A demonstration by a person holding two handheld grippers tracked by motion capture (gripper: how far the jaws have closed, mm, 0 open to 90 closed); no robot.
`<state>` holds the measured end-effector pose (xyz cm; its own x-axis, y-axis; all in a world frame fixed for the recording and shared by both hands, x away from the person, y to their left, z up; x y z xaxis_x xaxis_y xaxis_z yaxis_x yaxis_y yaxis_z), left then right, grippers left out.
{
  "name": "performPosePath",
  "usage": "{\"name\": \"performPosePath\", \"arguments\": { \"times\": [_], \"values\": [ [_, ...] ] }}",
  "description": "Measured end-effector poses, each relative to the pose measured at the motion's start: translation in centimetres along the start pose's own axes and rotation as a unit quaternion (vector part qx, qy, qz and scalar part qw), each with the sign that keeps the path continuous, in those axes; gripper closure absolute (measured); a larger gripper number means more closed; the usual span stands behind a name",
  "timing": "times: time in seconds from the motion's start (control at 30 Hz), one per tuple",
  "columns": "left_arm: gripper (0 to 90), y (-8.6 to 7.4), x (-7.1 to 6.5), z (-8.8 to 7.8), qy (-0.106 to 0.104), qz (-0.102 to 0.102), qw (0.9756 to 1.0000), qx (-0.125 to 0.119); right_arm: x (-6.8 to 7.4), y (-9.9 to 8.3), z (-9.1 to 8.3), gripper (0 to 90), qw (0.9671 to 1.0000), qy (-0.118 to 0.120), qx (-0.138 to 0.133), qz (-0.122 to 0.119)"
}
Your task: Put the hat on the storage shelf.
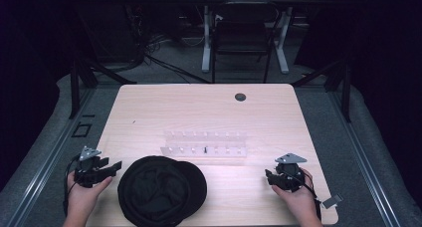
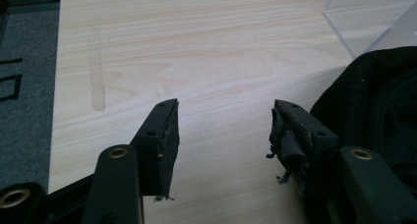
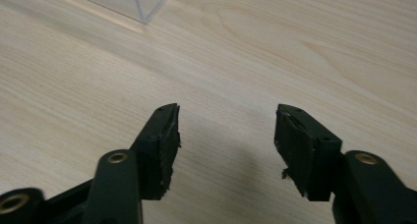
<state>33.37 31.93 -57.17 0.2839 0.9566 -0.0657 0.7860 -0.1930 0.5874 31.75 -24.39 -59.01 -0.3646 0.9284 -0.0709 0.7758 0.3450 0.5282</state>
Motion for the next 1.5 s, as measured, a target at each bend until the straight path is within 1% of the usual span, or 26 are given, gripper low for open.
{"name": "performPosePath", "arguments": {
  "times": [0.07,0.1,0.17,0.2,0.3,0.33,0.37,0.4,0.5,0.7,0.73,0.77,0.8,0.83,0.87,0.9,0.93,1.0,1.03,1.07,1.1,1.13,1.23,1.27,1.4,1.5],
  "values": [
    [47.2,-0.1,0.2,0.1,-0.008,-0.010,0.9999,0.003,-0.1,-0.1,0.1,46.5,1.0000,-0.005,0.000,0.005],
    [47.7,-0.1,0.2,0.1,-0.008,-0.010,0.9999,0.003,-0.2,-0.1,0.1,47.3,0.9999,-0.006,0.001,0.008],
    [48.8,-0.2,0.4,0.2,-0.010,-0.020,0.9997,0.009,-0.2,-0.2,0.1,47.6,0.9999,-0.011,0.004,0.008],
    [48.8,-0.3,0.6,0.4,-0.019,-0.027,0.9994,0.005,-0.2,-0.2,0.1,47.8,0.9998,-0.017,0.005,0.007],
    [50.6,-0.3,0.7,0.3,-0.022,-0.025,0.9994,0.009,-0.3,-0.2,0.2,47.9,0.9997,-0.022,0.005,0.006],
    [51.3,-0.4,0.7,0.4,-0.020,-0.022,0.9995,0.004,-0.4,-0.2,0.2,47.9,0.9997,-0.024,0.006,0.008],
    [51.2,-0.4,0.6,0.4,-0.025,-0.019,0.9995,0.003,-0.5,-0.3,0.2,47.9,0.9996,-0.024,0.007,0.010],
    [51.0,-0.4,0.5,0.3,-0.031,-0.014,0.9994,0.010,-0.5,-0.3,0.2,47.9,0.9996,-0.027,0.005,0.011],
    [49.9,-0.4,0.3,0.4,-0.041,-0.015,0.9990,0.012,-0.6,-0.2,0.2,47.9,0.9996,-0.022,0.002,0.017],
    [51.2,-0.2,0.0,0.3,-0.047,-0.023,0.9982,0.028,-0.5,-0.3,0.1,48.1,0.9996,-0.021,0.003,0.017],
    [52.4,0.0,0.1,0.2,-0.046,-0.031,0.9980,0.031,-0.4,-0.3,-0.1,48.3,0.9996,-0.025,0.002,0.014],
    [54.8,0.0,0.1,0.2,-0.046,-0.031,0.9980,0.031,-0.4,-0.3,-0.1,48.3,0.9996,-0.025,0.002,0.014],
    [56.4,0.5,0.1,-0.1,-0.056,-0.039,0.9971,0.036,-0.1,-0.4,-0.2,48.5,0.9996,-0.027,0.001,0.012],
    [57.9,0.5,0.1,-0.1,-0.056,-0.039,0.9971,0.036,-0.1,-0.4,-0.2,48.5,0.9996,-0.027,0.001,0.012],
    [59.8,0.8,0.1,-0.4,-0.045,-0.038,0.9976,0.039,0.1,-0.4,-0.3,47.7,0.9994,-0.035,-0.001,0.006],
    [59.8,0.8,0.1,-0.4,-0.045,-0.038,0.9976,0.039,0.2,-0.3,-0.3,47.2,0.9993,-0.036,-0.002,0.006],
    [59.8,1.0,0.1,-1.0,-0.042,-0.027,0.9977,0.046,0.2,-0.3,-0.4,46.9,0.9994,-0.032,-0.007,0.008],
    [59.8,0.9,0.1,-1.3,-0.039,-0.024,0.9979,0.046,0.2,-0.3,-0.5,45.6,0.9995,-0.027,-0.010,0.010],
    [59.8,0.8,0.1,-1.5,-0.045,-0.027,0.9974,0.049,0.1,-0.2,-0.5,44.8,0.9996,-0.023,-0.015,0.011],
    [58.8,0.5,0.0,-1.7,-0.053,-0.029,0.9971,0.046,0.0,-0.2,-0.6,40.7,0.9995,-0.019,-0.023,0.016],
    [57.8,0.5,0.0,-1.7,-0.053,-0.029,0.9971,0.046,0.0,-0.2,-0.6,40.7,0.9995,-0.019,-0.023,0.016],
    [57.3,0.0,-0.2,-1.8,-0.059,-0.033,0.9967,0.044,0.0,-0.2,-0.6,37.2,0.9995,-0.004,-0.023,0.022],
    [56.2,-0.4,-0.5,-1.7,-0.065,-0.033,0.9963,0.046,0.3,-0.1,-0.6,34.5,0.9995,0.006,-0.023,0.021],
    [56.1,-0.7,-0.7,-1.7,-0.066,-0.030,0.9960,0.052,0.3,-0.1,-0.6,34.1,0.9995,0.000,-0.025,0.018],
    [54.7,-0.9,-1.2,-1.9,-0.069,-0.019,0.9958,0.057,0.6,0.1,-0.7,32.7,0.9995,-0.001,-0.027,0.014],
    [54.5,-0.8,-1.3,-2.3,-0.075,-0.021,0.9950,0.062,0.5,0.0,-0.6,34.5,0.9996,-0.009,-0.021,0.019]
  ]
}}
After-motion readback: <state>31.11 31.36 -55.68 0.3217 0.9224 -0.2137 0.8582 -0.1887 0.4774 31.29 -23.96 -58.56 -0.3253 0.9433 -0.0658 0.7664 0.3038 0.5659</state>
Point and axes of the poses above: each handheld gripper's, and its own axes: z roughly forward along the jaws, y roughly out of its top, x roughly to its left, the point moved 4 cm from there along z, roughly forward along the jaws, and after that the axes turned 10 degrees about x, right-handed, at the moved point
